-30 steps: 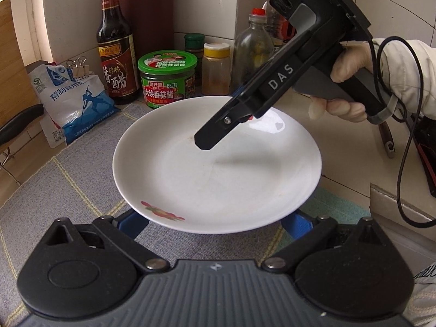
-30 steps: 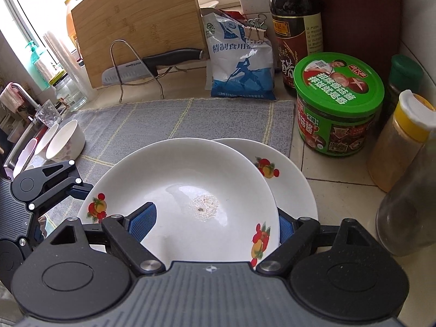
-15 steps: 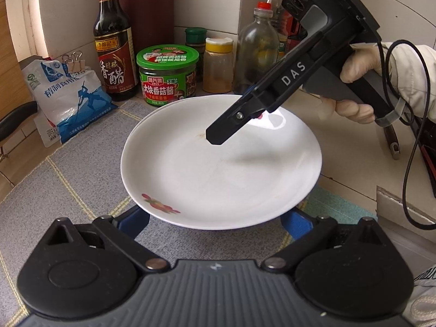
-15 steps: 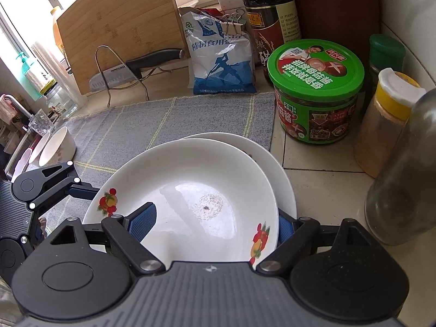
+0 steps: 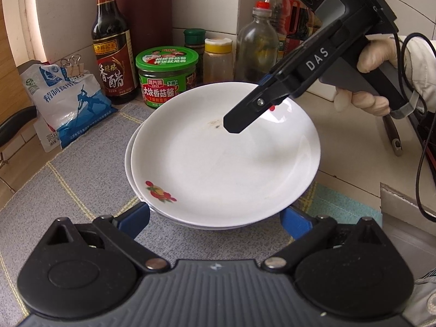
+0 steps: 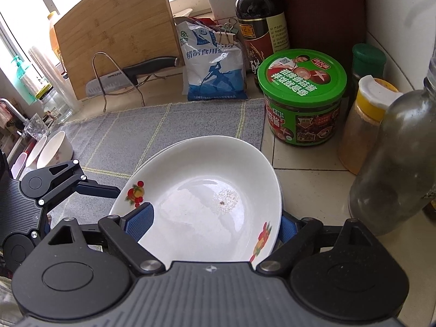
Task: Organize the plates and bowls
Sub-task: 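Lower the plate onto the stack and open the right tool, then withdraw the right tool while moving the left tool toward a white bowl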
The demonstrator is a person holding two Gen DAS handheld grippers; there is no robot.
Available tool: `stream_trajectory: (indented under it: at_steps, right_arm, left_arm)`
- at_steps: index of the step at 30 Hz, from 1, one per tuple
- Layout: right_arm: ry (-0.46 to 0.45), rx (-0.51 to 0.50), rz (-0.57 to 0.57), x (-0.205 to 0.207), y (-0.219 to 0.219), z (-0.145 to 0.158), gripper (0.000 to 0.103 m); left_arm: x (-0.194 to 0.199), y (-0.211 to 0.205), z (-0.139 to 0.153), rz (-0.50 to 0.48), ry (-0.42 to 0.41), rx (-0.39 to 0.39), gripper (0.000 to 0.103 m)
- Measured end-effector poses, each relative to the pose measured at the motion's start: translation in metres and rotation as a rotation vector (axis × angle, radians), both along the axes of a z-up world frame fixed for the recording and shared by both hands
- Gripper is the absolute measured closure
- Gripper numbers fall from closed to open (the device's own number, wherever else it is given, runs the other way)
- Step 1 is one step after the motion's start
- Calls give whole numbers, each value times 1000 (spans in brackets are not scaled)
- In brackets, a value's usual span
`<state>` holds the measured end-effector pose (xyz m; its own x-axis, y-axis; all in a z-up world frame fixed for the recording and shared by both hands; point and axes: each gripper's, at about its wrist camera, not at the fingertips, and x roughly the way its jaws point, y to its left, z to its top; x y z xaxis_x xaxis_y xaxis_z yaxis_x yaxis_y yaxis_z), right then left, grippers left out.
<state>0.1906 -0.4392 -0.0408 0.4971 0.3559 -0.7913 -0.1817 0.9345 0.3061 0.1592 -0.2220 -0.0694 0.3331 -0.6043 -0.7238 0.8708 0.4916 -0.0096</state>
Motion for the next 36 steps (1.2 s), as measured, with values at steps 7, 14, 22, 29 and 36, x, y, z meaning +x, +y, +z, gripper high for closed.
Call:
stream_trajectory:
  at_steps: [7,14,22,29,36]
  right_arm:
    - [-4,-89,-5,-8,12,4,7]
    - [12,-166,-25,-13,18,1,4]
    - [-44,-236,-12,-28,38,9,0]
    - [-131,-310,2,-49,71,24,0]
    - [-207,-308,63,-65,103,38,0]
  left_arm:
    - [0,5,0,20,-5,-5,2]
    - [-6,16,4,41,-29,-24,2]
    - [-15,34,10,93,-73,-54,1]
    - [-27,64,47,201,-158,-171,1]
    - [-35,85,58,311,-138,-143,1]
